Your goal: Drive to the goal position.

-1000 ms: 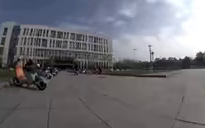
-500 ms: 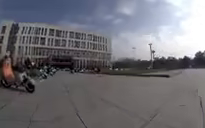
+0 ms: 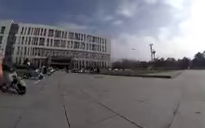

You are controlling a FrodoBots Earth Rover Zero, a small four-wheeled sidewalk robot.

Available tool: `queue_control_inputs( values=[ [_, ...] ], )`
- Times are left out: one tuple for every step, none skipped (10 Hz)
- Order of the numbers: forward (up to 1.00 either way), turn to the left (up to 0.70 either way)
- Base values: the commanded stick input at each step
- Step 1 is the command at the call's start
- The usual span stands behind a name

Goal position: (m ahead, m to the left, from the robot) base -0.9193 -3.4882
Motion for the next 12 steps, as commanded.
queue_control_inputs(
  values=[
    [0.85, 0.00],
    [0.85, 0.00],
    [0.85, 0.00],
    [0.85, 0.00],
    [0.85, 0.00],
    [0.85, -0.04],
    [0.85, -0.09],
    [0.85, -0.14],
    [0.85, -0.20],
    [0.85, -0.25],
    [0.85, -0.30],
    [0.85, -0.34]
  ],
)
